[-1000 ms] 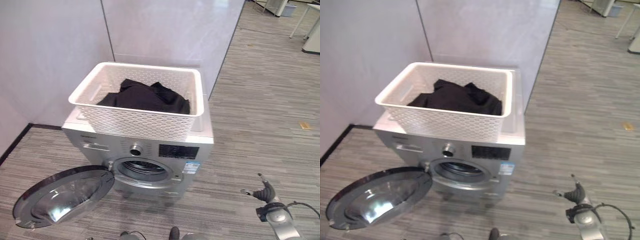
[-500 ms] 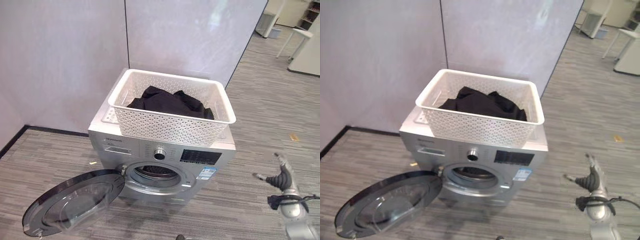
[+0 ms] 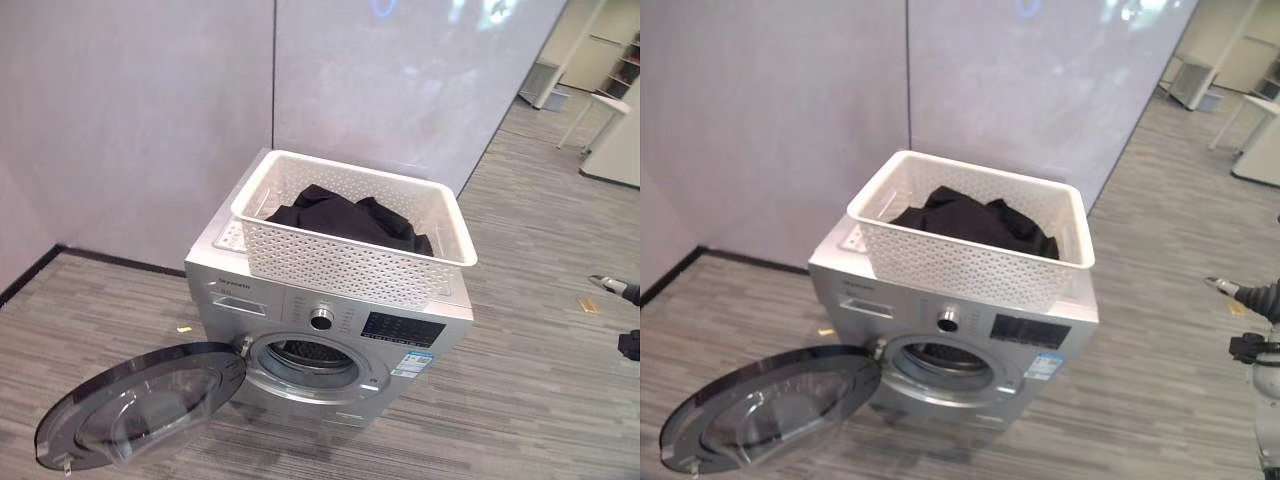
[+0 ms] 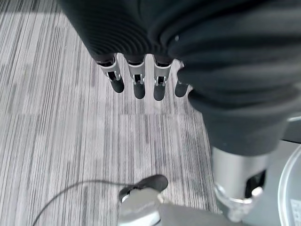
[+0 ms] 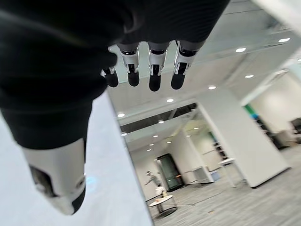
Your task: Grab the laundry basket,head to the washer,open it,put in the laundry and shut it.
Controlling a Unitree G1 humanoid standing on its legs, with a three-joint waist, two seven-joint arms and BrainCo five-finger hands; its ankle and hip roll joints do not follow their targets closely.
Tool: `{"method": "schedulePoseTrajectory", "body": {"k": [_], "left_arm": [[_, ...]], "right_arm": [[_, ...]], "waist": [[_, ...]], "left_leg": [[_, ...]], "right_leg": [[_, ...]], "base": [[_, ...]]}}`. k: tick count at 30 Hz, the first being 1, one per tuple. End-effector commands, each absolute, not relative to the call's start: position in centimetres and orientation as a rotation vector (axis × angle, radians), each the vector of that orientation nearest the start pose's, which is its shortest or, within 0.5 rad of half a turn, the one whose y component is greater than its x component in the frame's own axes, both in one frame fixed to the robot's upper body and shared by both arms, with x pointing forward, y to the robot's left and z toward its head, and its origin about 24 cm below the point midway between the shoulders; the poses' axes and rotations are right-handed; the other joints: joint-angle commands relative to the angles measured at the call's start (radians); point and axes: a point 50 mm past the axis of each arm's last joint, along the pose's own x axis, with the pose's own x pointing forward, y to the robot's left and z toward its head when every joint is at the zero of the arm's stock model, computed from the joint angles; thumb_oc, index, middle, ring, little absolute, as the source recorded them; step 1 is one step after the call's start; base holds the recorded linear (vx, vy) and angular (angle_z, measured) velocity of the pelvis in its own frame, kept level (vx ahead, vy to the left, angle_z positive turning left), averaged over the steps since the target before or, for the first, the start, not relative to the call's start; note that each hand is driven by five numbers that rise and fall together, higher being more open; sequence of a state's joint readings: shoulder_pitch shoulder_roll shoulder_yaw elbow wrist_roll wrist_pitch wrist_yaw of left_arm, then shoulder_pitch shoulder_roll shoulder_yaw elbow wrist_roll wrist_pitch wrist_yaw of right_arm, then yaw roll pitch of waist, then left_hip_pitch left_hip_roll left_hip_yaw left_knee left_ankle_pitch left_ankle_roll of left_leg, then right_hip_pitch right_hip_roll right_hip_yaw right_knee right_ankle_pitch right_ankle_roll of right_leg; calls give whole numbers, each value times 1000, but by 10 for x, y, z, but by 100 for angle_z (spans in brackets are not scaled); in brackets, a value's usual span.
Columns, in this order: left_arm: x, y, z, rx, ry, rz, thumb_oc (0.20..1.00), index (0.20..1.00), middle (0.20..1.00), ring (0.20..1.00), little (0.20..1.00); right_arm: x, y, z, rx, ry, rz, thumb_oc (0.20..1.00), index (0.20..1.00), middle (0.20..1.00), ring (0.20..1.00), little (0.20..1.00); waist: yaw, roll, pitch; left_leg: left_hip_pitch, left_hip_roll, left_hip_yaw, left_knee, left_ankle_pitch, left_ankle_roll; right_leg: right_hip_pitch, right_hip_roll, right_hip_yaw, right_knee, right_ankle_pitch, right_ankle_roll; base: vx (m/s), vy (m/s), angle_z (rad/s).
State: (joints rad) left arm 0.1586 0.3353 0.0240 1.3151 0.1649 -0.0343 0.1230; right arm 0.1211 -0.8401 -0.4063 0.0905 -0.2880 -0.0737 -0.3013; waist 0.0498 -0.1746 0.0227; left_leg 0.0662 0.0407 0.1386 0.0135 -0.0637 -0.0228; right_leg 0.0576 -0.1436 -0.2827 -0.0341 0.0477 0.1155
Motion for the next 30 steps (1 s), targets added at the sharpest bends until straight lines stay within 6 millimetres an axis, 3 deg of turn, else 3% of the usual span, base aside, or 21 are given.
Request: {"method": "schedulePoseTrajectory", "body": {"k": [1, 7, 13, 21, 22, 30], "left_arm": [[11, 311, -146, 512, 1419, 273, 1000, 1000, 1000, 1000, 1000], [1, 317, -144, 508, 1454, 273, 1000, 1000, 1000, 1000, 1000], [2, 323, -141, 503, 1458, 283, 1000, 1000, 1000, 1000, 1000], [4, 325, -140, 475, 1457, 292, 1000, 1000, 1000, 1000, 1000], [9, 327, -139, 480, 1443, 289, 1000, 1000, 1000, 1000, 1000], [25, 329, -138, 478, 1387, 294, 1000, 1000, 1000, 1000, 1000]], "right_arm": [[229, -375, 223, -1161, -359, -628, 1000, 1000, 1000, 1000, 1000], [268, -365, 240, -1041, -377, -479, 1000, 1000, 1000, 1000, 1000], [294, -362, 248, -941, -309, -348, 1000, 1000, 1000, 1000, 1000], [313, -351, 266, -992, -238, -214, 1000, 1000, 1000, 1000, 1000], [320, -338, 270, -996, -229, -124, 1000, 1000, 1000, 1000, 1000], [330, -310, 270, -996, -224, 41, 1000, 1000, 1000, 1000, 1000]], "waist": [[61, 3, 10], [102, -38, 18], [136, -83, 27], [143, -114, 34], [148, -124, 40], [147, -134, 41]], "left_leg": [[-25, 24, -41, -22, 6, 19], [-37, 26, -61, -39, 22, 13], [-70, 28, -93, -49, 42, 5], [-105, 26, -123, -54, 56, 1], [-118, 25, -135, -53, 59, 1], [-142, 21, -155, -54, 66, -2]], "right_leg": [[-32, -54, -12, 94, -33, 88], [-27, -54, -42, 80, -17, 91], [-31, -54, -68, 60, 1, 92], [-42, -52, -83, 44, 15, 93], [-48, -53, -85, 41, 18, 92], [-55, -53, -89, 30, 24, 90]], "base": [[-4, -4, 26], [-6, -8, 14], [-17, -11, 21], [-10, 2, 13], [-23, 3, 7], [-13, 3, 7]]}}
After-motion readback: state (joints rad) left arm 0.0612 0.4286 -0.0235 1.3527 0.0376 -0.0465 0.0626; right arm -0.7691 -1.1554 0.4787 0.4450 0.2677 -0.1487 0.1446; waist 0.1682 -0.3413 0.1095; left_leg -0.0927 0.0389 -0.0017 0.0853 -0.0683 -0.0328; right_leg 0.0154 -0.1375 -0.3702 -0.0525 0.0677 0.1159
